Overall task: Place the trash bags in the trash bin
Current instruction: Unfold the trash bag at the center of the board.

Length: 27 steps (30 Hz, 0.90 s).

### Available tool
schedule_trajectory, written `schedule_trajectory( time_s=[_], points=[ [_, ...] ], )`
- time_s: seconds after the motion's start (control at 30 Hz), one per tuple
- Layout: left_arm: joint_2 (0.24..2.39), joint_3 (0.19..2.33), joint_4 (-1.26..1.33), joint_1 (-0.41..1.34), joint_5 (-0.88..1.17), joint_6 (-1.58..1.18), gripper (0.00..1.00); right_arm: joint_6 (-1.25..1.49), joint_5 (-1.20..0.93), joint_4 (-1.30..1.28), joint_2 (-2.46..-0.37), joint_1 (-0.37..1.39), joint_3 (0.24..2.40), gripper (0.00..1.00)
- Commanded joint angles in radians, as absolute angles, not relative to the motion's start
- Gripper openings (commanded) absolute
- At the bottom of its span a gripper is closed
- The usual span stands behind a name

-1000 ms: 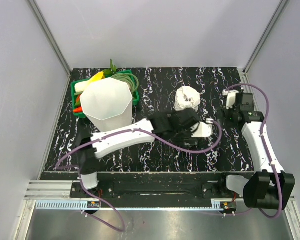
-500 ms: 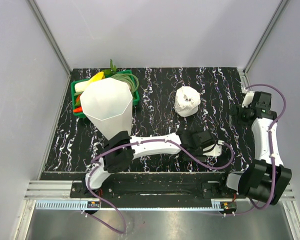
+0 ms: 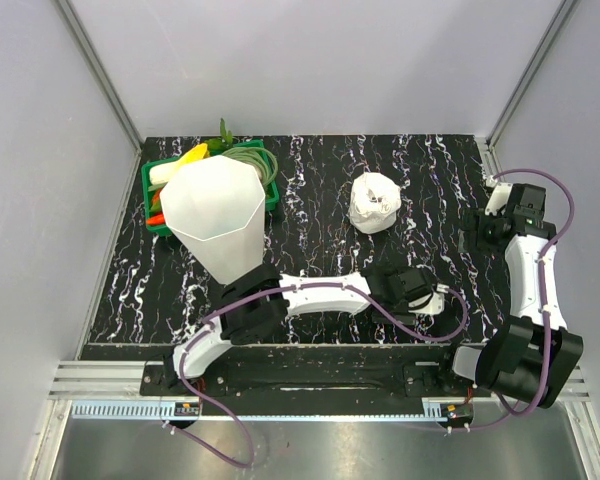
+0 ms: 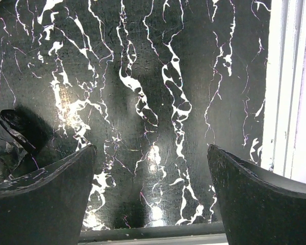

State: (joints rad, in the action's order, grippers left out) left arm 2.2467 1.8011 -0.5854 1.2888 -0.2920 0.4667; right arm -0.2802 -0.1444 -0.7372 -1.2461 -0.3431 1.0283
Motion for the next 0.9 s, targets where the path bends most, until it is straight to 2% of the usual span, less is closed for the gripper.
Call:
schedule_trajectory(
  time_s=[0.0, 0.17, 0.33, 0.53, 0.87],
  points=[
    [2.261, 1.766, -0.489, 1.287, -0.371, 0.492, 0.89, -0.288, -0.167, -0.709, -1.246, -0.350, 1.048, 0.94],
    [2.255, 1.740, -0.453, 1.270, -0.391, 0.497, 0.77, -0.298, -0.179, -0.704, -1.239, -0.351, 1.031, 0.94],
    [2.243, 1.724, -0.437, 1.266, -0.394, 0.495, 0.59, -0.301, -0.186, -0.706, -1.241, -0.353, 1.032, 0.94],
    [2.215, 1.700, -0.423, 1.262, -0.391, 0.500, 0.43, -0.304, -0.189, -0.707, -1.247, -0.353, 1.031, 0.94],
    [2.145, 1.703, -0.465, 1.243, -0.367, 0.469, 0.42, -0.308, -0.201, -0.712, -1.259, -0.353, 1.023, 0.94]
  ],
)
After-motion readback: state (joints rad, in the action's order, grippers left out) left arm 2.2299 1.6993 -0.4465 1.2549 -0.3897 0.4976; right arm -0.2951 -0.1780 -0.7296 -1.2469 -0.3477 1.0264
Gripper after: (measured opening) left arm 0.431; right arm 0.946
